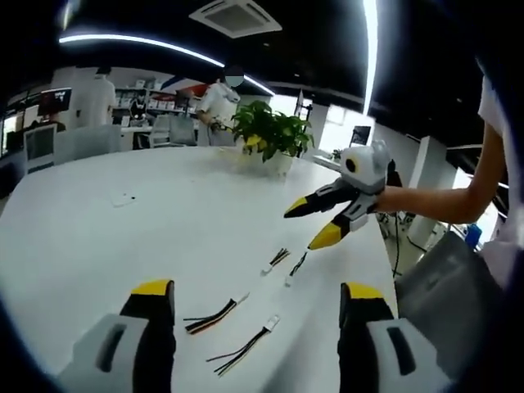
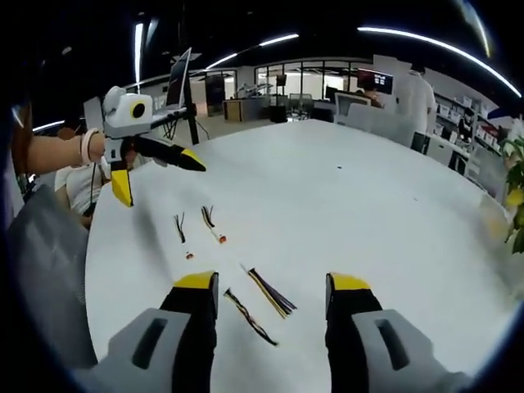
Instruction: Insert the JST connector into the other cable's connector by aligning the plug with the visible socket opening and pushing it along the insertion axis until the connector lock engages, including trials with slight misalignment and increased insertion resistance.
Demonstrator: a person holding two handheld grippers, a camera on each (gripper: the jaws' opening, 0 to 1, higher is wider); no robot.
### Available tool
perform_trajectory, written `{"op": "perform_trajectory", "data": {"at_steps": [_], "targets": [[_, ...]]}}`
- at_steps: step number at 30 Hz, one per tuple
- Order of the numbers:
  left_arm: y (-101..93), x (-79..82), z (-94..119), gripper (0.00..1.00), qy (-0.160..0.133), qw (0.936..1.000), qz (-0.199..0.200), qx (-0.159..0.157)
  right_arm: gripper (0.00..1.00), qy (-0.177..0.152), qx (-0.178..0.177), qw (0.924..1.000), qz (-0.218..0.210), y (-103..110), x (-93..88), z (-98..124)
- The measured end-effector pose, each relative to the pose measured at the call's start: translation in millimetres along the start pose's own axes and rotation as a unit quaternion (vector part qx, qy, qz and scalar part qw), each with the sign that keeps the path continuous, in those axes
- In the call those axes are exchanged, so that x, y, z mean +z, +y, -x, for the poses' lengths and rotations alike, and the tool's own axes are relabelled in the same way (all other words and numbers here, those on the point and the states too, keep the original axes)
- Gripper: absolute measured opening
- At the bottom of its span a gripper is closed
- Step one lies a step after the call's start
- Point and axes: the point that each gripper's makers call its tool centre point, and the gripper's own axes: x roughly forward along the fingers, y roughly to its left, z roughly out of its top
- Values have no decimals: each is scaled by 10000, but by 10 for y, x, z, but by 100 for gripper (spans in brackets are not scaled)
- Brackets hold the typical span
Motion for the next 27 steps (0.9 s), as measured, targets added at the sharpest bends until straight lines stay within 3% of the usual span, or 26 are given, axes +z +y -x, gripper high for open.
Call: {"op": "perform_trajectory", "data": {"at_steps": [4, 13, 17, 22, 24, 26, 27], "targets": [[34, 14, -39, 79, -42, 10000, -8, -24, 46, -27, 83, 9999, -126, 0, 9, -25], [86, -23, -119, 78, -45, 9998, -100, -190, 43, -135, 328, 9991, 212, 45, 34, -91], [116, -66, -147, 78, -48, 9993, 240, -291, 44, -94, 282, 9995, 137, -6, 3, -144], [156, -113, -177, 75, 22, 9996, 24, -285, 42, -117, 324, 9992, 208, -18, -31, -170], [157, -118, -192, 69, 8, 9994, -56, -327, 41, -137, 358, 9990, 246, -16, -40, -177], [153, -108, -216, 56, -71, 9974, -552, -450, 39, -146, 390, 9988, 261, -19, -56, -187], [145, -125, -223, 52, -34, 9977, -486, -470, 40, -146, 384, 9989, 228, -27, -65, -194]]}}
